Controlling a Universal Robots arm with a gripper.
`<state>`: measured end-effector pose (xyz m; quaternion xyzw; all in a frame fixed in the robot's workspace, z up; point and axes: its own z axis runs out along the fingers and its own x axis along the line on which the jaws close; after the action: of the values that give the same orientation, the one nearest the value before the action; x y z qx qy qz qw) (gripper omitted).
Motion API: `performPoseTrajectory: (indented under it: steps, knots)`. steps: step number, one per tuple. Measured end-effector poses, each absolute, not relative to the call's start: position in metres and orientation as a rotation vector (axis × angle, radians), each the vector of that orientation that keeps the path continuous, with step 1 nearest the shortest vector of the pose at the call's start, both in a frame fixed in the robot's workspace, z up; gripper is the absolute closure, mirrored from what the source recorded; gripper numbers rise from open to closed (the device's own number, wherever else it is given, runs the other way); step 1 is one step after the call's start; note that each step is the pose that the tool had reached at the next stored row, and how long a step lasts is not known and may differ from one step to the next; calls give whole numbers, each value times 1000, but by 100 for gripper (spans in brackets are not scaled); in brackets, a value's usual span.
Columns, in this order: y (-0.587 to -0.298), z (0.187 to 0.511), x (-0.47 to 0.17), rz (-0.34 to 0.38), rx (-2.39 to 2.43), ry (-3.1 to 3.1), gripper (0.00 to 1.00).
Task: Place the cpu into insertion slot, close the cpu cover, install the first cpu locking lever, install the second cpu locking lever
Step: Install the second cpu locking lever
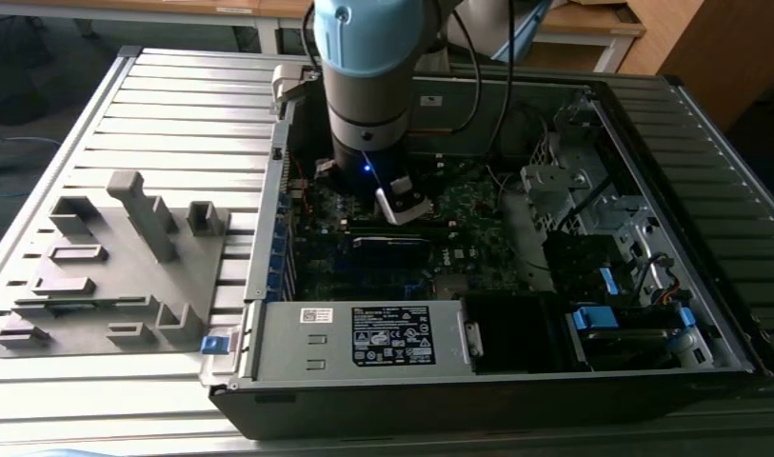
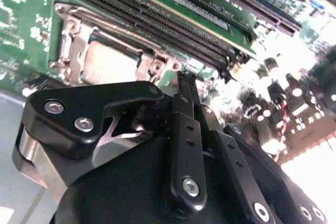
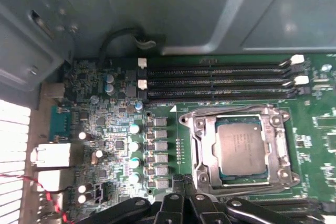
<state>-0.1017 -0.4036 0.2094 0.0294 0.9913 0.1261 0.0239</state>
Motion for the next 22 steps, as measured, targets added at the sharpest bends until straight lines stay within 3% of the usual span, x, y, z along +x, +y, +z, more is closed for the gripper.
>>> performPoseTrajectory:
  steps: [8, 12, 22]
  knots:
    - [-404, 237, -102, 385, 91, 3068, 89]
    - [-404, 239, -102, 318, 90, 3075, 89]
    - [-402, 239, -80, 306, 114, 3073, 89]
